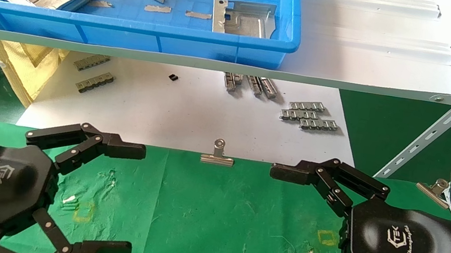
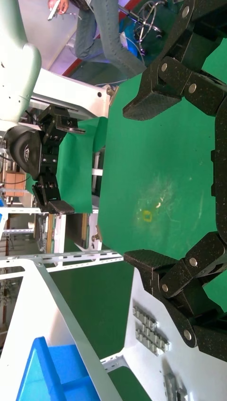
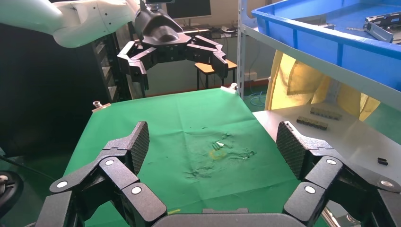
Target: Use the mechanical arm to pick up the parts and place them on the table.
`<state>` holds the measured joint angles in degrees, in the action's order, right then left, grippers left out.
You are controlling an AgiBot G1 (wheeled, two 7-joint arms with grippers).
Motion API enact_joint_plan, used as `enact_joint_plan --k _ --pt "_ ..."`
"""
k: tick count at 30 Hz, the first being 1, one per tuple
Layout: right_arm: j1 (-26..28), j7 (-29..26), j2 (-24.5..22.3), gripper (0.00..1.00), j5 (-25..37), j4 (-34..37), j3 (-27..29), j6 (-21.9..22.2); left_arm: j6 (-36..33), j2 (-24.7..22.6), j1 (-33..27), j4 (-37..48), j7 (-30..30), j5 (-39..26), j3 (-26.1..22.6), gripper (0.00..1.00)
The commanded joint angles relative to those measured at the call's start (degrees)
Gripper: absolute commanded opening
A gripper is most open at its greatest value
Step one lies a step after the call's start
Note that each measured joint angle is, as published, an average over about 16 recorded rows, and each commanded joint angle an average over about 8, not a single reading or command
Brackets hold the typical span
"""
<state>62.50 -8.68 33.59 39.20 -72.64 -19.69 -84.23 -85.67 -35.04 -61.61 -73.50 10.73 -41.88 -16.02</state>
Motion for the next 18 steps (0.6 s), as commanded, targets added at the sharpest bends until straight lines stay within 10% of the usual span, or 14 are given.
enact_joint_plan --k 1,6,14,18 --pt "0.0 0.0 0.0 1.00 0.0 0.0 0.0 0.0 0.0 0.0 0.0 0.0 0.0 0.0 0.0 1.00" --pt "0.0 0.0 0.0 1.00 0.0 0.0 0.0 0.0 0.0 0.0 0.0 0.0 0.0 0.0 0.0 1.00" --pt "0.0 0.0 0.0 0.05 0.0 0.0 0.0 0.0 0.0 0.0 0.0 0.0 0.0 0.0 0.0 1.00" --pt "0.0 0.0 0.0 0.00 0.0 0.0 0.0 0.0 0.0 0.0 0.0 0.0 0.0 0.0 0.0 1.00"
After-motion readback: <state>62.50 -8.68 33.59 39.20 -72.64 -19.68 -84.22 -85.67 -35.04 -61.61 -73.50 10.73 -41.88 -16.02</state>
